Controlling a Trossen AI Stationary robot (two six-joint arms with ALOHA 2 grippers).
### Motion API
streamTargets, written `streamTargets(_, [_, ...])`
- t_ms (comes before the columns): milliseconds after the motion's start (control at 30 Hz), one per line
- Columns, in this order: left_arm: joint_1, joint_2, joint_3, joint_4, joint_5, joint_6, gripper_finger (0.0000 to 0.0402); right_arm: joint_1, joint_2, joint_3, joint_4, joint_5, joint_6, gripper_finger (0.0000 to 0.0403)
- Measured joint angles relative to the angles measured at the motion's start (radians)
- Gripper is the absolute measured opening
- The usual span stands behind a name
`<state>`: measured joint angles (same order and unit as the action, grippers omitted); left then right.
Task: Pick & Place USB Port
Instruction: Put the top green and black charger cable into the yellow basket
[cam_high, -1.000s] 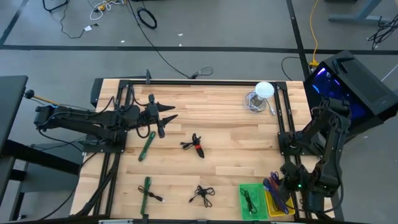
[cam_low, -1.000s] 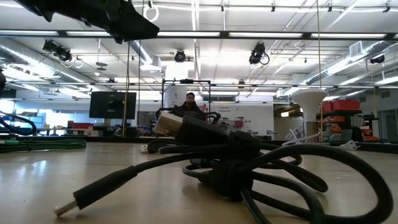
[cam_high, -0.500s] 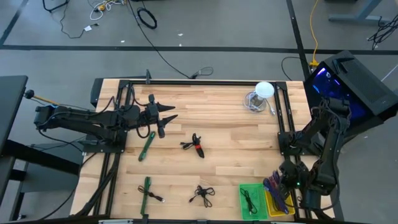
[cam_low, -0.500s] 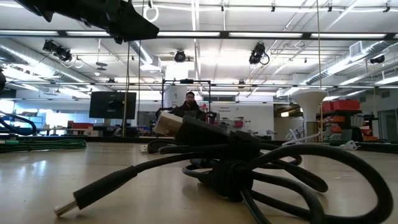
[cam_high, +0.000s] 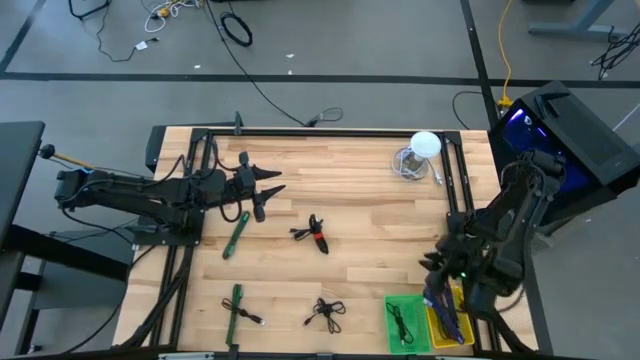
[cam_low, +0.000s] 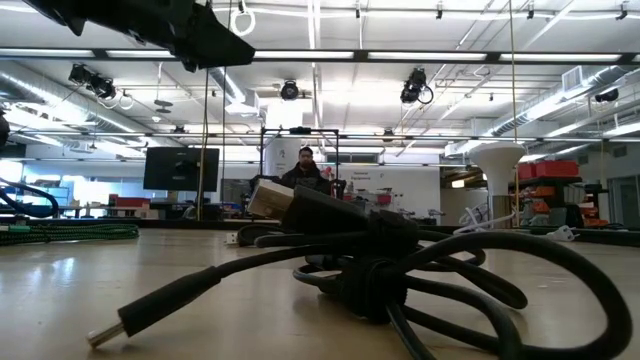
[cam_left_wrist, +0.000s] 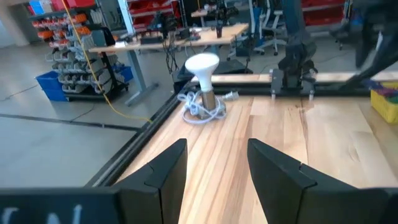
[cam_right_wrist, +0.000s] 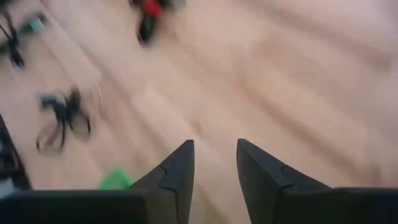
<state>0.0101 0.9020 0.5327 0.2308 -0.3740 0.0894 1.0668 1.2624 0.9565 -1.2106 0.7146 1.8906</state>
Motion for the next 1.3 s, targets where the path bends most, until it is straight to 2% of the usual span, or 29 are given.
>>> streamTargets(167, [0.0,-0.001,0.0,-0.084,-0.02,-0.088,0.0174,-0.173,-0.026,0.0,0.095,0.161,-0.327,0.0121])
streamTargets(267, [0.0,-0.001,0.0,-0.192,-0.03,-0.197,0.0174,-0.287,-0.038,0.0,0.177,0.202,-0.521,0.0121])
streamTargets(433, [-0.003,-0.001,0.002,-0.443,-0.046,-0.487,0.0172,-0.483,-0.04,0.0,0.312,0.188,-0.839,0.0121])
streamTargets(600, [-0.015,-0.001,0.054,-0.865,-0.003,-0.819,0.0152,-0.645,-0.04,0.0,0.434,0.162,-1.065,0.0121])
streamTargets(700, [-0.04,-0.001,0.062,-1.01,0.061,-0.944,0.0138,-0.725,-0.04,0.0,0.521,0.135,-1.196,0.0121])
streamTargets(800, [-0.067,0.002,0.062,-1.071,0.163,-1.044,0.013,-0.786,-0.04,0.0,0.617,0.088,-1.316,0.0121])
streamTargets(900, [-0.103,0.01,0.062,-1.101,0.223,-1.123,0.0127,-0.827,-0.04,-0.009,0.734,0.043,-1.426,0.0121])
streamTargets(1033, [-0.143,0.026,0.063,-1.164,0.264,-1.205,0.0129,-0.869,-0.039,-0.057,0.891,-0.054,-1.541,0.0121])
streamTargets(1133, [-0.168,0.052,0.063,-1.189,0.285,-1.24,0.0138,-0.89,-0.039,-0.098,0.966,-0.122,-1.568,0.0121])
streamTargets(1300, [-0.185,0.129,0.063,-1.176,0.283,-1.275,0.0162,-0.895,-0.039,-0.137,0.993,-0.131,-1.57,0.0121])
